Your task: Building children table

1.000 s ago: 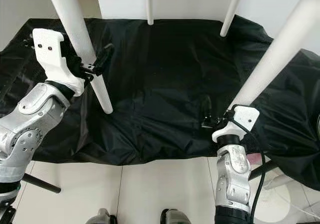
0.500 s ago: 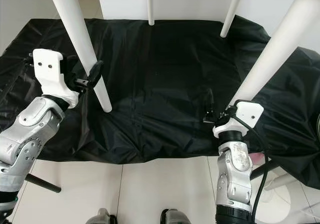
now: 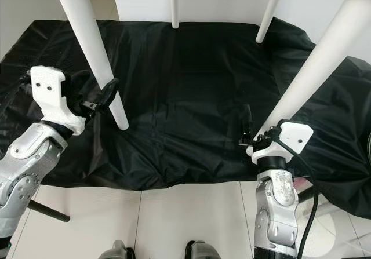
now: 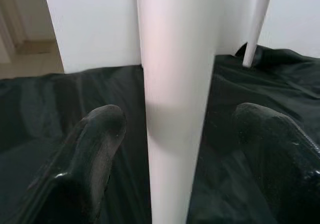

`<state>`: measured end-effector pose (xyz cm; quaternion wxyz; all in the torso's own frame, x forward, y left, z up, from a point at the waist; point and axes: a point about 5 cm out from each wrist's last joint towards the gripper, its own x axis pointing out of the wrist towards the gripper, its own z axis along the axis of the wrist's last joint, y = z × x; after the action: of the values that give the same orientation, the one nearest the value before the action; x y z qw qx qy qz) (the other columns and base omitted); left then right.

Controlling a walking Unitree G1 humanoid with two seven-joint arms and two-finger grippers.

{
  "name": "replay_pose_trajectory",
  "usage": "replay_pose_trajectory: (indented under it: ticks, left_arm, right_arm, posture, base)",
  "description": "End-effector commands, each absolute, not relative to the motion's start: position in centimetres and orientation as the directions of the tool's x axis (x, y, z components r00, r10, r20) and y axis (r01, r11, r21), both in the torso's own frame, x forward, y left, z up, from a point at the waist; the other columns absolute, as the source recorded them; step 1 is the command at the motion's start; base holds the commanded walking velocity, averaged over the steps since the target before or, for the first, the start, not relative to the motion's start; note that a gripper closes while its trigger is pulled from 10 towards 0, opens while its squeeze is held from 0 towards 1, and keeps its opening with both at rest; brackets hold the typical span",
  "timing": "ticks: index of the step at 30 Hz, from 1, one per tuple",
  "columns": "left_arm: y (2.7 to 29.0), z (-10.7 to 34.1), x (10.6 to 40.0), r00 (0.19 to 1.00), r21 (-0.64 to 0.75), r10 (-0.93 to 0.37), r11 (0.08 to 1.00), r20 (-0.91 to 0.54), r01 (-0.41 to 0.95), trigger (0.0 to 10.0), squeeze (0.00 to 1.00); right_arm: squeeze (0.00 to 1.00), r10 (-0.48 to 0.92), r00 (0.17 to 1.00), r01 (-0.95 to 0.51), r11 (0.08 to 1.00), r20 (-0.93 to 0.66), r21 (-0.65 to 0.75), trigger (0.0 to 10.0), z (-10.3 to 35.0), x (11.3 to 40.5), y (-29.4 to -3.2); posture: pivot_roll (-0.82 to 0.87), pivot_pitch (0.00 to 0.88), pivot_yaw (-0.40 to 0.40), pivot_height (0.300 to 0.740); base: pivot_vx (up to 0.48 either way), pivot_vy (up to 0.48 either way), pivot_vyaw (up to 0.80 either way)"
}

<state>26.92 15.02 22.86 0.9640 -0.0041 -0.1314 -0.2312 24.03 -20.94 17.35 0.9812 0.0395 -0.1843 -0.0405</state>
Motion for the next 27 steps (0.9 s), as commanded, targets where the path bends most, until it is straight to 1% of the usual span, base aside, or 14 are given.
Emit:
replay_pose_trajectory:
  ticks: [1, 4, 5, 7, 16, 18, 19, 20, 21, 27]
  left_arm:
    - [14.9, 23.0, 26.3, 0.824, 0.083, -0.508, 0.859, 0.251, 0.505, 10.0, 0.0]
    - [14.9, 22.8, 26.0, 0.825, 0.078, -0.509, 0.858, 0.244, 0.507, 10.0, 0.0]
    - [15.0, 22.0, 25.4, 0.829, 0.08, -0.514, 0.857, 0.22, 0.51, 10.0, 0.0]
    - [15.0, 21.6, 25.0, 0.83, 0.077, -0.517, 0.855, 0.207, 0.513, 10.0, 0.0]
    - [14.5, 21.1, 24.1, 0.798, 0.089, -0.575, 0.817, 0.179, 0.569, 10.0, 0.0]
    - [14.3, 20.6, 23.7, 0.787, 0.106, -0.596, 0.803, 0.16, 0.587, 10.0, 0.0]
    - [14.0, 19.9, 23.3, 0.774, 0.124, -0.618, 0.786, 0.136, 0.606, 10.0, 0.0]
    - [14.0, 19.9, 23.3, 0.774, 0.124, -0.618, 0.786, 0.136, 0.606, 10.0, 0.0]
    - [13.7, 19.2, 22.9, 0.759, 0.146, -0.642, 0.766, 0.111, 0.627, 10.0, 0.0]
    - [13.4, 18.2, 22.8, 0.735, 0.17, -0.673, 0.735, 0.075, 0.656, 10.0, 0.0]
  right_arm:
    - [0.0, -0.092, 0.932, 0.059, 0.993, 0.351, 0.102, 10.0, 17.4, 23.5, -20.9]
    - [0.0, -0.088, 0.935, 0.055, 0.993, 0.344, 0.105, 10.0, 17.3, 23.2, -20.7]
    - [0.0, -0.082, 0.94, 0.047, 0.993, 0.331, 0.112, 10.0, 17.0, 22.5, -20.3]
    - [0.0, -0.082, 0.941, 0.047, 0.992, 0.328, 0.114, 10.0, 17.0, 22.2, -20.2]
    - [0.0, -0.07, 0.944, 0.032, 0.992, 0.323, 0.123, 10.0, 17.0, 21.8, -19.8]
    - [0.0, -0.054, 0.95, 0.018, 0.993, 0.306, 0.12, 10.0, 16.6, 21.4, -19.6]
    - [0.0, -0.006, 0.961, -0.029, 0.992, 0.278, 0.121, 10.0, 15.9, 20.9, -19.0]
    - [0.0, -0.006, 0.961, -0.029, 0.992, 0.278, 0.121, 10.0, 15.9, 20.9, -19.0]
    - [0.0, 0.05, 0.966, -0.077, 0.992, 0.253, 0.097, 10.0, 15.2, 20.3, -18.4]
    - [0.0, 0.087, 0.97, -0.102, 0.993, 0.227, 0.055, 10.0, 14.2, 19.3, -18.0]
  posture:
    - [-0.01, 0.156, 0.005, 0.74]
    - [-0.01, 0.156, 0.005, 0.74]
    - [-0.01, 0.161, 0.006, 0.74]
    - [-0.01, 0.161, 0.005, 0.74]
    - [0.0, 0.156, 0.0, 0.74]
    - [0.0, 0.151, 0.002, 0.74]
    - [0.0, 0.142, 0.012, 0.74]
    - [0.0, 0.142, 0.012, 0.74]
    - [-0.01, 0.136, 0.019, 0.74]
    - [-0.02, 0.119, 0.048, 0.74]
  base:
    - [0.0, 0.0, 0.0]
    - [0.0, 0.0, 0.0]
    - [0.0, 0.0, 0.0]
    - [0.0, 0.0, 0.0]
    - [0.0, 0.0, 0.0]
    - [0.0, 0.0, 0.0]
    - [0.0, 0.0, 0.0]
    - [0.0, 0.0, 0.0]
    - [0.0, 0.0, 0.0]
    - [0.0, 0.0, 0.0]
